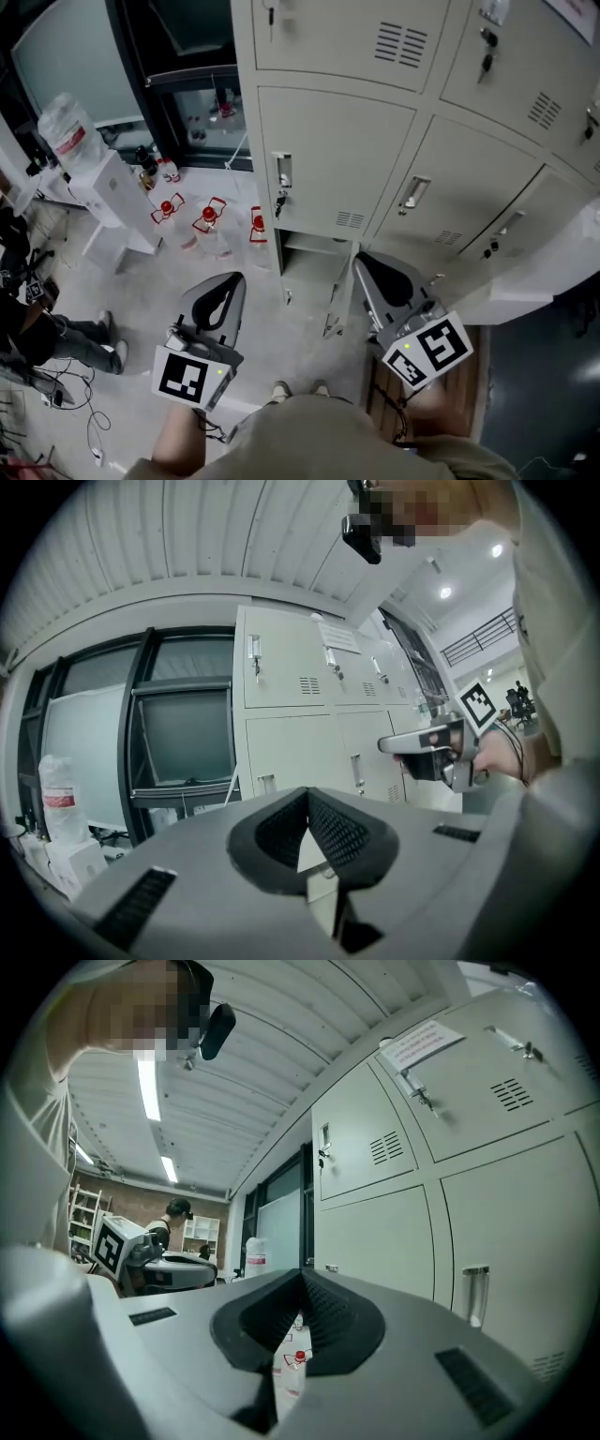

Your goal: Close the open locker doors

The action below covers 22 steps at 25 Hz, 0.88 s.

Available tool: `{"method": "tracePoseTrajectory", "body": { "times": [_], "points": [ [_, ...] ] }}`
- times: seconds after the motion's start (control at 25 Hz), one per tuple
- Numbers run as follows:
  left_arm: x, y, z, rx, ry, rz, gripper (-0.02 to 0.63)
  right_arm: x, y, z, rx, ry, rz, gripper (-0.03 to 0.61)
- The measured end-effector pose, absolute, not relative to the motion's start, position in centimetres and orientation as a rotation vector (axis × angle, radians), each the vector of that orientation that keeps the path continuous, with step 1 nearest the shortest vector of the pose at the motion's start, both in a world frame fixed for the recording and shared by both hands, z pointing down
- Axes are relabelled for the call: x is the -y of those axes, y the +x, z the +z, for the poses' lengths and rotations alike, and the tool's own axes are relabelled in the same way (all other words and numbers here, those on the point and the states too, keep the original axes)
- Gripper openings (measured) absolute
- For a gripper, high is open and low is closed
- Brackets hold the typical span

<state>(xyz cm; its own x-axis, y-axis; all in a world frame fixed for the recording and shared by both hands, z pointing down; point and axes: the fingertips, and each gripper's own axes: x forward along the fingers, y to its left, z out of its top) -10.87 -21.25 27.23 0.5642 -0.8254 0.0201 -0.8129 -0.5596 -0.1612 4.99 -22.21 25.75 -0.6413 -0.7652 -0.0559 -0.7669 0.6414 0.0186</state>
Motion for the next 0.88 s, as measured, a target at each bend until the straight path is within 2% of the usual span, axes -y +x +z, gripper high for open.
{"method": "tracePoseTrajectory", "body": {
  "times": [0.4, 0.88],
  "points": [
    [18.5, -10.8, 29.9, -1.426, -2.723, -0.142, 0.006, 19.6, 4.4, 29.5, -2.870, -1.307, -0.074, 0.006],
    [18.5, -11.4, 29.4, -1.459, -2.763, -0.053, 0.006, 19.1, 4.2, 29.3, -2.878, -1.311, -0.047, 0.006]
  ]
}}
